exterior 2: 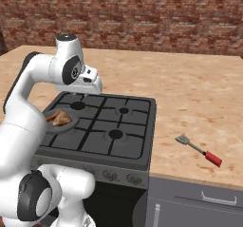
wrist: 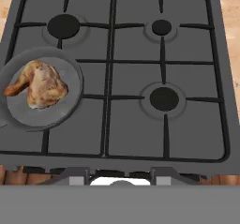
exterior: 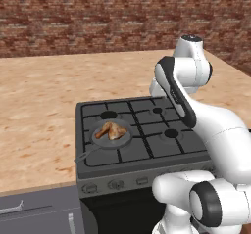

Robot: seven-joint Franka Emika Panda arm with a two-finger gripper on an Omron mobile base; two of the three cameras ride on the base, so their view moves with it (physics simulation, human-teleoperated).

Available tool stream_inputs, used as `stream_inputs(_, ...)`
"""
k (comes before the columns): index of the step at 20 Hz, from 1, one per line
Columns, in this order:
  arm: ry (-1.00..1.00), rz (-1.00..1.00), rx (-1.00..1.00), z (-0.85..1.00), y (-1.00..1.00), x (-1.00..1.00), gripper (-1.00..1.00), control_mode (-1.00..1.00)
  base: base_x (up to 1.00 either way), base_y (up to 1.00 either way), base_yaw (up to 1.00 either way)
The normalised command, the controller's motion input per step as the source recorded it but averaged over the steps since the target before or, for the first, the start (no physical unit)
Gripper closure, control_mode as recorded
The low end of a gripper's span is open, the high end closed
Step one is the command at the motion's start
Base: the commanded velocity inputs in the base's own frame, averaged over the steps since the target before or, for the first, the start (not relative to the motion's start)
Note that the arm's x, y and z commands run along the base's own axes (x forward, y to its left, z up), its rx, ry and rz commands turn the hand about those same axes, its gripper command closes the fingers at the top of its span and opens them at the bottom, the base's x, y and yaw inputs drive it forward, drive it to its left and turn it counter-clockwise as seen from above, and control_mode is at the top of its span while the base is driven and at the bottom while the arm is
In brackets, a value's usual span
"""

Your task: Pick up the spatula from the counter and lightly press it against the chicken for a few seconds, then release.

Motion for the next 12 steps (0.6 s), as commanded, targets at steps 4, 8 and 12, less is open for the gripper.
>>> stream_inputs(4,-0.02,0.00,0.00,0.00,0.00,-0.11,-1.00,-1.00,0.00,0.00,0.00)
stream_inputs(8,-0.06,-0.03,0.00,0.00,-0.13,-0.33,-1.00,-1.00,0.00,0.00,0.00)
stream_inputs(12,-0.05,-0.08,0.01,0.00,-0.32,-0.35,-1.00,-1.00,0.00,0.00,0.00)
